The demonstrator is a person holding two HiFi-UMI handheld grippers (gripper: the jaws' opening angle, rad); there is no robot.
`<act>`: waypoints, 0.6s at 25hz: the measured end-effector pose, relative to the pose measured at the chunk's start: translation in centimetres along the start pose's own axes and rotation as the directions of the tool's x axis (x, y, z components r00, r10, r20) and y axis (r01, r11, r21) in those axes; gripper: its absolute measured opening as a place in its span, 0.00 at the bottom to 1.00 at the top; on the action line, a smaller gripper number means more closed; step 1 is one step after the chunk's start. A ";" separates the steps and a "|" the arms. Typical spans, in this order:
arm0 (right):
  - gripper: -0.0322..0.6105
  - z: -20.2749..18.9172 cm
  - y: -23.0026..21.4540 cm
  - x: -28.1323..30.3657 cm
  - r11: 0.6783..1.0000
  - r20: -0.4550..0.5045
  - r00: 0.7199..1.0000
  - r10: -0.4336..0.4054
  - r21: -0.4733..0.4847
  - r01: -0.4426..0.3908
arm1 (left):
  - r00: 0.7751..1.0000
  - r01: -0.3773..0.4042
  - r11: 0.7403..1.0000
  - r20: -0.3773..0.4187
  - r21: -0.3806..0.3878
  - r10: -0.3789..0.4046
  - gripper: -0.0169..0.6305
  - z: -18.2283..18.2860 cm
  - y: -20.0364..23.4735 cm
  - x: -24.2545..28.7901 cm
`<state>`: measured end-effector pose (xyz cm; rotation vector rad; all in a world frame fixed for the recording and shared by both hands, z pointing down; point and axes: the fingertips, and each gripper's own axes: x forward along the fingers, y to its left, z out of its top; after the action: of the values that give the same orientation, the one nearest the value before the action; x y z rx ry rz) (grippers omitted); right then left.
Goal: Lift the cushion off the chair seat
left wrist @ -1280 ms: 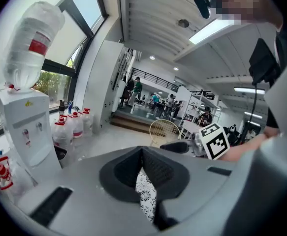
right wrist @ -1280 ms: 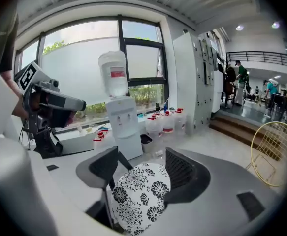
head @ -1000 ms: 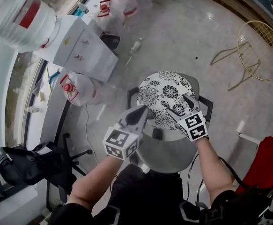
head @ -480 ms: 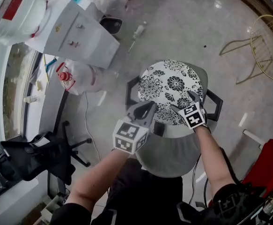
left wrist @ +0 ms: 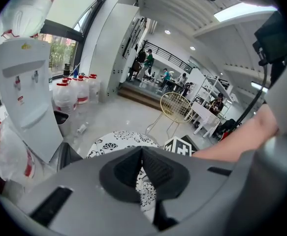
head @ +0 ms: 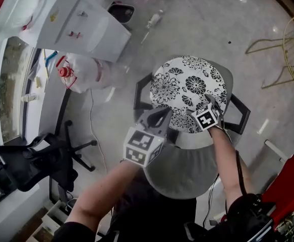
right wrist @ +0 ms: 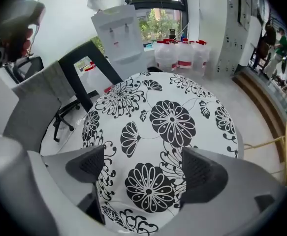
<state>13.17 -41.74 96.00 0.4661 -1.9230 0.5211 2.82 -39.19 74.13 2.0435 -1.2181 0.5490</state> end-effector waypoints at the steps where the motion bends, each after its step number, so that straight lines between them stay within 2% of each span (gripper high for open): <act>1: 0.79 -0.2 -0.1 0.6 1.000 -0.008 1.000 -0.003 -0.006 0.003 | 1.000 0.000 1.000 -0.003 0.000 0.000 0.04 -0.2 0.1 0.1; 5: 0.83 -1.0 -0.7 2.7 0.999 -0.047 0.999 -0.019 -0.030 0.018 | 1.000 -0.002 1.000 -0.008 -0.011 0.002 0.04 -0.9 0.4 0.2; 15: 0.82 -1.7 -1.4 4.7 0.989 -0.075 0.989 -0.127 -0.081 0.121 | 1.000 -0.002 0.999 -0.012 -0.037 0.002 0.04 -2.4 1.1 -0.3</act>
<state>13.38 -42.38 101.15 0.5041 -1.8173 0.3790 1.66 -37.66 75.94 2.0061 -1.2148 0.5349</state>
